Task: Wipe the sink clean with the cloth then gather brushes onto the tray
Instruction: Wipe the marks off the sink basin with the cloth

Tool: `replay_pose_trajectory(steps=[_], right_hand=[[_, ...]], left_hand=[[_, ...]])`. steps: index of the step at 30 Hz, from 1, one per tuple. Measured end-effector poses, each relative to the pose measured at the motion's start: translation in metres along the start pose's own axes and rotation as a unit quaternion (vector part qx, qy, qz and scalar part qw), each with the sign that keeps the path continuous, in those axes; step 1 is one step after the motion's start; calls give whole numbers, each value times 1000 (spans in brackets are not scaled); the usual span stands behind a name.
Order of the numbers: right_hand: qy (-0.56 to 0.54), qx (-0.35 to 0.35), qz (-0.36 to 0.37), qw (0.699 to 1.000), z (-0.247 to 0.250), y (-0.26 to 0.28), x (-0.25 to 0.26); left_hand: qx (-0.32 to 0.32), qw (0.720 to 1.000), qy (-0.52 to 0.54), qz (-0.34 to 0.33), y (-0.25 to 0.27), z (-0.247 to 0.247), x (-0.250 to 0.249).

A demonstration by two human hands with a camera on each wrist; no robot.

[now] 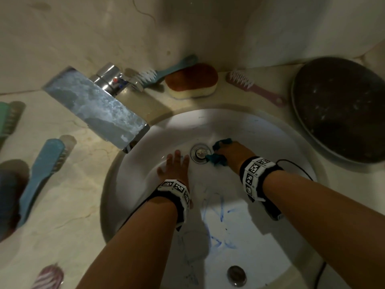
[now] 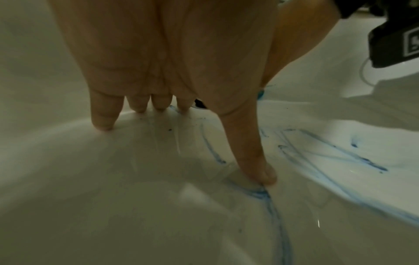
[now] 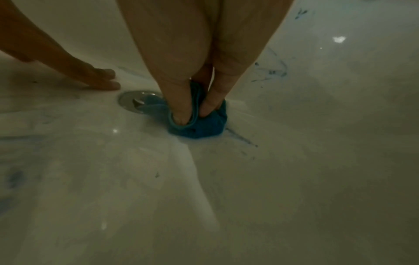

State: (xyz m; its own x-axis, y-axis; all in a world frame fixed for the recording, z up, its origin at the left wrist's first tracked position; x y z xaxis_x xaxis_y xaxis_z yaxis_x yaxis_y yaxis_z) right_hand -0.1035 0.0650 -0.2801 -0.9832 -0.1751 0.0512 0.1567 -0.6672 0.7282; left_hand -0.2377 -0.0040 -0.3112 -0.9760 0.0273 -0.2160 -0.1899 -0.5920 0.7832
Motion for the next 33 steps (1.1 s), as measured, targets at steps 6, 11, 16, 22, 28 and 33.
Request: replay_pose_trajectory(steps=[6, 11, 16, 22, 28, 33], right_hand=[[-17, 31, 16, 999, -15, 16, -2], [-12, 15, -39, 999, -11, 7, -12], [-1, 19, -33, 999, -21, 3, 1], [-34, -74, -46, 996, 0, 10, -5], [-63, -44, -19, 997, -13, 0, 4], [-73, -57, -46, 995, -8, -4, -11]], left_hand=[[-3, 1000, 11, -1, 3, 4, -3], [-15, 1000, 25, -3, 3, 7, -3], [-6, 1000, 26, -1, 2, 7, -4], [-5, 1000, 28, 0, 2, 6, -4], [-5, 1000, 25, 4, 1, 7, -4], [3, 1000, 28, -2, 1, 6, -5]])
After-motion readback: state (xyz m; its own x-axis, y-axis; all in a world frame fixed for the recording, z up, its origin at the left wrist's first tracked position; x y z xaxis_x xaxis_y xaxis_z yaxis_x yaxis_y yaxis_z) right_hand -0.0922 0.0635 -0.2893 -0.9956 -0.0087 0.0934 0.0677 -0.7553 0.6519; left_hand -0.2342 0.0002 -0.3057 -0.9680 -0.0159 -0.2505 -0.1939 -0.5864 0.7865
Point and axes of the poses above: each hand's wrist, its own y-axis away from the middle knuckle, its own z-axis out of the back of the hand, x = y × z, the point moved 10 cm from there along -y, towards the middle knuckle, and after that the axes turned 5 degrees about -z, right-handed, at the moved point
